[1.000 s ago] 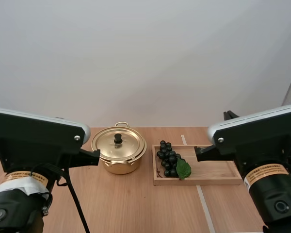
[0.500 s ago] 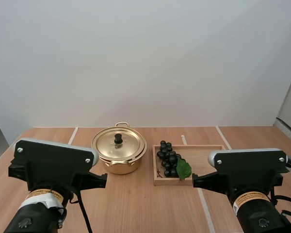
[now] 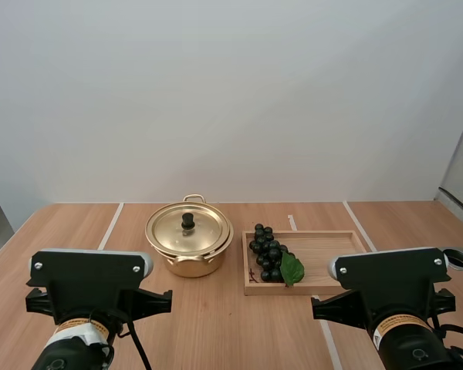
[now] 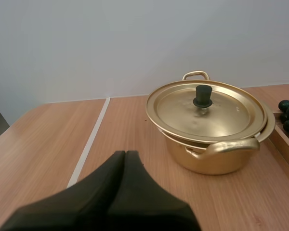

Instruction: Open the pot, put the pineapple inside, and close it

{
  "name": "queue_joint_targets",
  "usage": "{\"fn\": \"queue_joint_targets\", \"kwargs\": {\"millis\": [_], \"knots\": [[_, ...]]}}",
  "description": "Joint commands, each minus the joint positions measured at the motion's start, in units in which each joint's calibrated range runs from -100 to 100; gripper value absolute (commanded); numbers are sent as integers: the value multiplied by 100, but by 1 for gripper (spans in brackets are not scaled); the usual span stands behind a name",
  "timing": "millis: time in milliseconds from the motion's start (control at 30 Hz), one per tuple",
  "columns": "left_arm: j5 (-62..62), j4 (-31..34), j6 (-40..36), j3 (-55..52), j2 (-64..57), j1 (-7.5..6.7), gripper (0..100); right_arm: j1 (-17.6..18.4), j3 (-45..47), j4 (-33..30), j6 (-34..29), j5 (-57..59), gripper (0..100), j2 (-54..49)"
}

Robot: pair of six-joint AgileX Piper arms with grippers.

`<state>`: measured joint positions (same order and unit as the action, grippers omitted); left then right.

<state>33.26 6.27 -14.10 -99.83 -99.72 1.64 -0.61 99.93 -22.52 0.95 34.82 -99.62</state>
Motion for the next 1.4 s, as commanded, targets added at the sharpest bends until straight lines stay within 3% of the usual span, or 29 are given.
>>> {"fn": "queue_joint_targets", "kwargs": {"millis": [0,167,333,433,533,700,1367], "knots": [[-190,42,-87,-17,-28,15,0,-25,7,411,63,61,0,-38],[-190,42,-87,-17,-28,15,0,-42,7,501,61,-16,0,-38],[-190,42,-87,-17,-28,15,0,-66,7,1346,160,-277,0,-38],[-190,42,-98,-17,-28,15,0,-66,7,1547,1454,-178,0,-38],[-190,42,-106,-17,-28,15,0,-66,7,1628,1942,-177,0,-38],[-190,42,-131,-17,-28,26,0,-93,7,2095,1887,-1,0,-38],[-260,42,-89,-17,-28,23,0,-110,7,2096,1887,-18,0,-38]]}}
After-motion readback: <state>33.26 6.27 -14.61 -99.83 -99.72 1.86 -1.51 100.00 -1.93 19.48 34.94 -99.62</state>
